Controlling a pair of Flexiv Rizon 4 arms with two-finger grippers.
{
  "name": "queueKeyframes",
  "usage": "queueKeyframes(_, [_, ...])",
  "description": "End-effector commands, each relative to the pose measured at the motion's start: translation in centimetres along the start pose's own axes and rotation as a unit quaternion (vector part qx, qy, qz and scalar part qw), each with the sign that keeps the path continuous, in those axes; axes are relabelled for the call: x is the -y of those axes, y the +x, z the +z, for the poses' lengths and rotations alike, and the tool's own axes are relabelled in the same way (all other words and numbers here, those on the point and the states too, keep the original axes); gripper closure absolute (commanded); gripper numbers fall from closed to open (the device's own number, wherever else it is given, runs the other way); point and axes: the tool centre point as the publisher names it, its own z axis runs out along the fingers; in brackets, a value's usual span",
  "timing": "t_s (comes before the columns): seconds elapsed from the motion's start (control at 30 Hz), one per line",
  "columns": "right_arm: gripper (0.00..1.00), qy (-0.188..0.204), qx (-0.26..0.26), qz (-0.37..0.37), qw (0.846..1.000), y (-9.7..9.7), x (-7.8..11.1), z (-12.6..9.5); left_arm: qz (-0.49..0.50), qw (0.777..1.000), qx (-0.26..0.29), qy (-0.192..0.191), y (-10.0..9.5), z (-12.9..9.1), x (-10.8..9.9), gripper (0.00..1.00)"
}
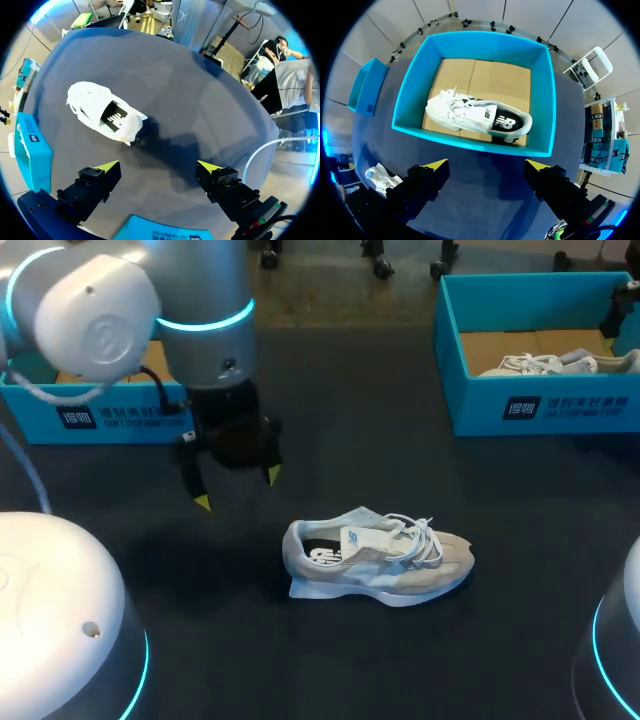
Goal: Take the shoe out of the shoebox, open the shoe tongue, remove and reinsert the insole, then place the shoe into the shoebox
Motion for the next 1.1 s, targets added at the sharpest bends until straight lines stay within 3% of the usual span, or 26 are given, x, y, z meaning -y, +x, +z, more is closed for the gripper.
queueKeyframes(0.03, [0.0, 0.0, 0.0, 0.0, 1.0, 0.0, 0.0, 0.0, 0.001, 0.999, 0.053, -0.002, 0.7, 0.1, 0.1, 0.0])
queueKeyframes(0.6, [0.0, 0.0, 0.0, 0.0, 1.0, 0.0, 0.0, 0.0, 0.001, 0.999, 0.053, -0.002, 0.7, 0.1, 0.1, 0.0])
queueKeyframes(0.73, [0.0, 0.0, 0.0, 0.0, 1.0, 0.0, 0.0, 0.0, -0.062, 0.993, 0.067, 0.076, 1.9, 0.0, -0.4, 0.0])
queueKeyframes(0.83, [0.0, 0.0, 0.0, 0.0, 1.0, 0.0, 0.0, 0.0, -0.096, 0.986, 0.076, 0.114, 2.5, -0.1, -0.4, 0.0])
queueKeyframes(1.1, [0.0, 0.0, 0.0, 0.0, 1.0, 0.0, 0.0, 0.0, -0.147, 0.97, 0.088, 0.174, 3.8, 1.3, -1.4, 0.0])
